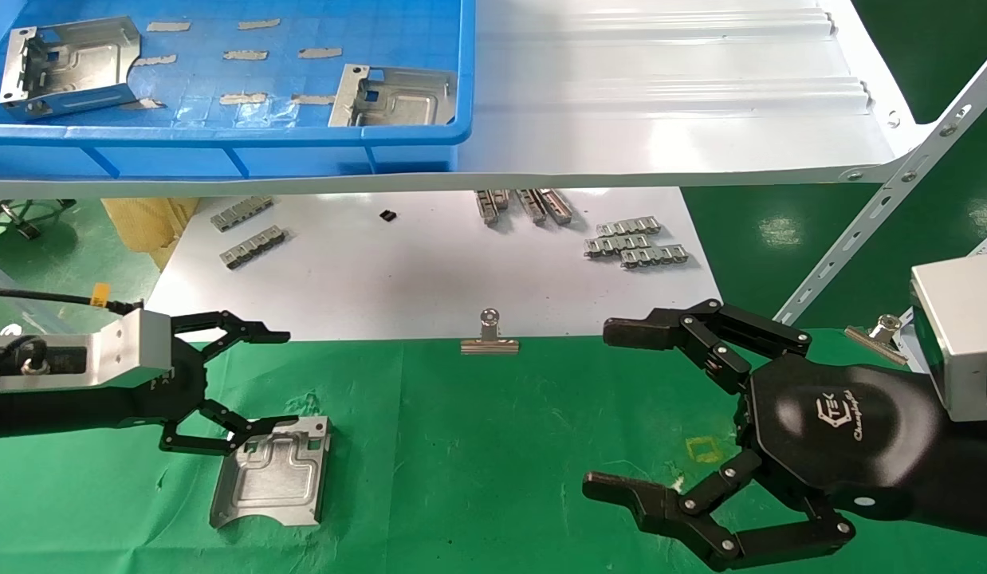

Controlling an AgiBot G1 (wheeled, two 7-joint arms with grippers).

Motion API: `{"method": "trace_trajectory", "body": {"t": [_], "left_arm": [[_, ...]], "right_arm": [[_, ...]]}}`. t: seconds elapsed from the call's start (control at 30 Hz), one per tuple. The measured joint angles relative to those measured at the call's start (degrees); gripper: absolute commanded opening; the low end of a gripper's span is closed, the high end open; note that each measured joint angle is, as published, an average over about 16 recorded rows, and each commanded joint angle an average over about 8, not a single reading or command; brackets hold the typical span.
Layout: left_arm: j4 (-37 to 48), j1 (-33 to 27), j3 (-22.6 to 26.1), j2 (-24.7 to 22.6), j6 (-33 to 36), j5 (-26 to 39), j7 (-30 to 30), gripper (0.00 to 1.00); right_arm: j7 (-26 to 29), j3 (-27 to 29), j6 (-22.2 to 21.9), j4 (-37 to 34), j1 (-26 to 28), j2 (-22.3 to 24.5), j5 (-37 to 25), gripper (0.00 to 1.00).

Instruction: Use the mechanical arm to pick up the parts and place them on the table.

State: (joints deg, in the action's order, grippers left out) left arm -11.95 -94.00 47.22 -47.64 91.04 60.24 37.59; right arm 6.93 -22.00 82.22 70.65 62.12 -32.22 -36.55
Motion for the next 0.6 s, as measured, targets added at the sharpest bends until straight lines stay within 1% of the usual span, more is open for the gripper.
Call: {"method": "trace_trajectory", "body": {"t": [0.6], "left_arm": [[-18.8, 9.9, -9.5, 3.8, -1.6, -5.6, -14.7, 1.00]], "right_arm": [[0.0, 0.0, 0.0, 0.0, 0.0, 0.0, 0.0, 1.00]]}}
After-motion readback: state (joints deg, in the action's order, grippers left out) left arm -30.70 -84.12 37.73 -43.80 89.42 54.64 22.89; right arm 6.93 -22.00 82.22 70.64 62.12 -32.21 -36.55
